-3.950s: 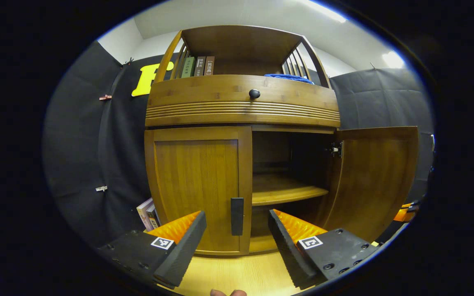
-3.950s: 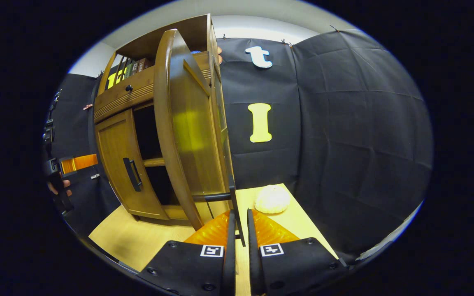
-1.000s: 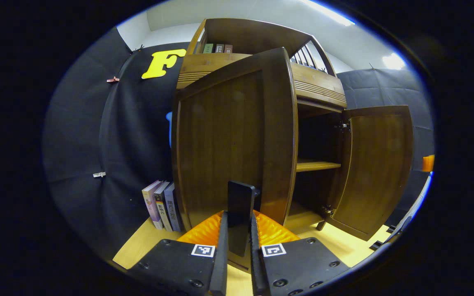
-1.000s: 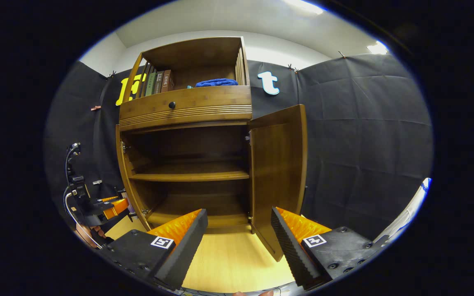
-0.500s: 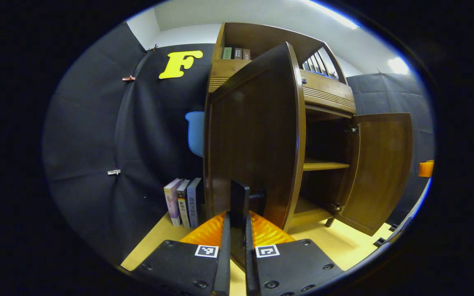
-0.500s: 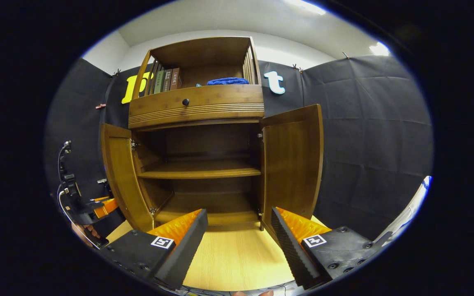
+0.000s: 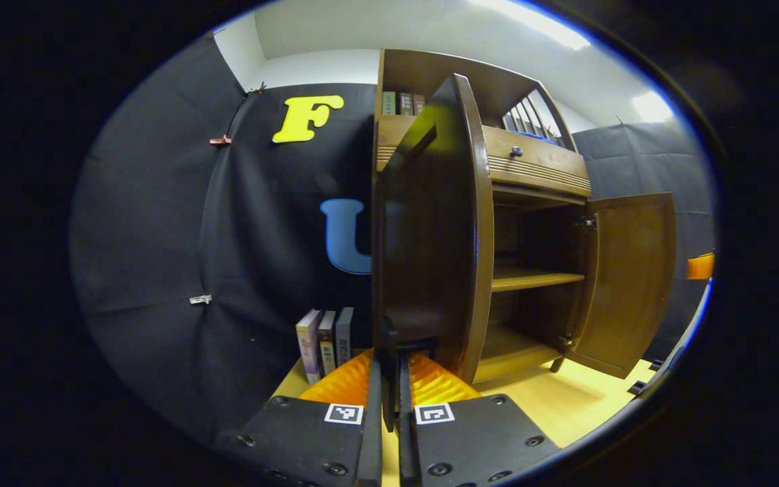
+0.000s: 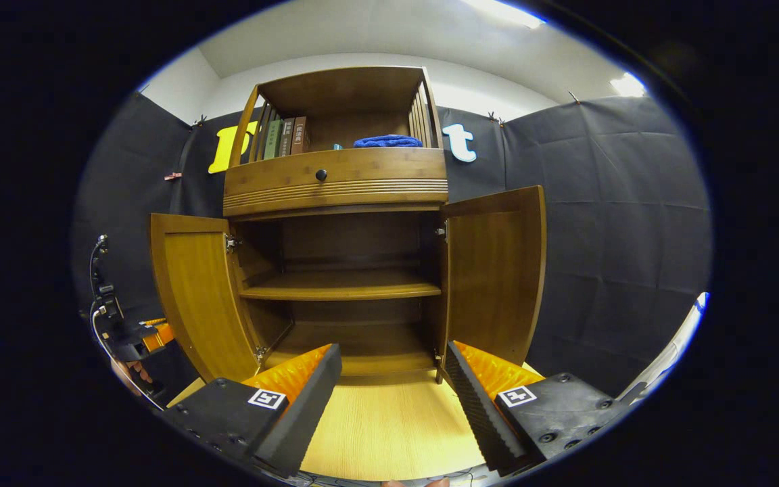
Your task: Open the right door of the double-door shoe cabinet with the right hand, and open the left door with the left hand.
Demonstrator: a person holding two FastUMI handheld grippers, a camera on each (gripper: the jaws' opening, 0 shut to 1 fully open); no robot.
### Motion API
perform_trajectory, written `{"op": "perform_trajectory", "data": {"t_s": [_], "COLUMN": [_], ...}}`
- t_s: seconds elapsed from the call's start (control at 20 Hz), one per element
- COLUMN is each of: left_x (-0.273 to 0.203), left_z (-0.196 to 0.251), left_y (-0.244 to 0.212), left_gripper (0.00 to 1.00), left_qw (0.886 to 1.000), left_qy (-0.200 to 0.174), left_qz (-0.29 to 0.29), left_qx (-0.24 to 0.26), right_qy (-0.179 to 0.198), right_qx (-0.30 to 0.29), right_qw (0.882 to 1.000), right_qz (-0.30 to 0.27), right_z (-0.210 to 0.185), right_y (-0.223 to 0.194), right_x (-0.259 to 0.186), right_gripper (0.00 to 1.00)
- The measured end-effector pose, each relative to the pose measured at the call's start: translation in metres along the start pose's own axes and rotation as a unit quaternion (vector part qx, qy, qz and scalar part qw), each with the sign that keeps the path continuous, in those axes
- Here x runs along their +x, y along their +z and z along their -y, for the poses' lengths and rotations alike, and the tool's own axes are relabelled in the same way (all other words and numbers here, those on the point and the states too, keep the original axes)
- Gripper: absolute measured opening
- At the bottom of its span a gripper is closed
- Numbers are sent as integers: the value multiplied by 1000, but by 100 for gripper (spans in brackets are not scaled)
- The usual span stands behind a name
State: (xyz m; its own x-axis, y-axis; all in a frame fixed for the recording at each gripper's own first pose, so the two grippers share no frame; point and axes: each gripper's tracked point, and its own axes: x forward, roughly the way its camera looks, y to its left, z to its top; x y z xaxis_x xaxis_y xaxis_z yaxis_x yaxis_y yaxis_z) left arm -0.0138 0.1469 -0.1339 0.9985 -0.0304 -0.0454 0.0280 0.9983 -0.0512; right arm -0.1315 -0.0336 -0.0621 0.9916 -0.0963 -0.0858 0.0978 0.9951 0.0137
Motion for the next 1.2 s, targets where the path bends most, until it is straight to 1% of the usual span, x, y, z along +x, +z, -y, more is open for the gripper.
{"op": "perform_trajectory", "data": {"t_s": [0.05,0.1,0.15,0.2,0.25,0.3,0.4,0.45,0.55,0.6,0.65,0.7,0.9,1.05,1.1,1.15,1.2], "left_x": [-3,-6,-8,-9,-11,-13,-17,-21,-29,-33,-38,-44,-65,-81,-85,-89,-94], "left_z": [-5,-7,-9,-9,-9,-9,-8,-8,-8,-10,-16,-18,-16,-7,-4,1,6], "left_y": [1,1,1,0,0,0,-1,-1,0,-1,1,3,10,13,13,14,15], "left_gripper": [13,10,14,12,14,14,14,14,14,14,14,13,13,14,14,17,18], "left_qw": [1000,1000,1000,1000,1000,1000,1000,1000,1000,1000,999,999,998,998,998,998,998], "left_qy": [0,-1,-3,-3,-2,2,10,13,17,24,35,42,57,62,63,62,58], "left_qz": [-1,-1,-3,-4,-4,-5,-8,-9,-11,-13,-14,-15,-11,-10,-9,-9,-8], "left_qx": [-4,-6,-7,-5,-2,2,2,-1,-2,5,12,15,8,9,13,15,16], "right_qy": [1,4,6,8,10,13,19,20,18,17,15,14,7,24,31,39,45], "right_qx": [0,0,1,1,2,4,4,3,1,2,2,0,-13,-14,-13,-12,-12], "right_qw": [1000,1000,1000,1000,1000,1000,1000,1000,1000,1000,1000,1000,1000,1000,999,999,999], "right_qz": [1,1,1,2,3,5,7,8,9,12,15,15,15,14,13,14,15], "right_z": [-2,-3,-6,-7,-8,-10,-13,-13,-10,-9,-8,-6,0,-13,-18,-24,-29], "right_y": [1,1,1,2,4,5,7,8,9,10,10,9,10,12,13,14,15], "right_x": [0,0,1,1,2,2,3,3,2,3,5,8,26,38,40,42,43], "right_gripper": [98,96,98,98,100,98,98,96,96,100,95,98,98,94,97,94,97]}}
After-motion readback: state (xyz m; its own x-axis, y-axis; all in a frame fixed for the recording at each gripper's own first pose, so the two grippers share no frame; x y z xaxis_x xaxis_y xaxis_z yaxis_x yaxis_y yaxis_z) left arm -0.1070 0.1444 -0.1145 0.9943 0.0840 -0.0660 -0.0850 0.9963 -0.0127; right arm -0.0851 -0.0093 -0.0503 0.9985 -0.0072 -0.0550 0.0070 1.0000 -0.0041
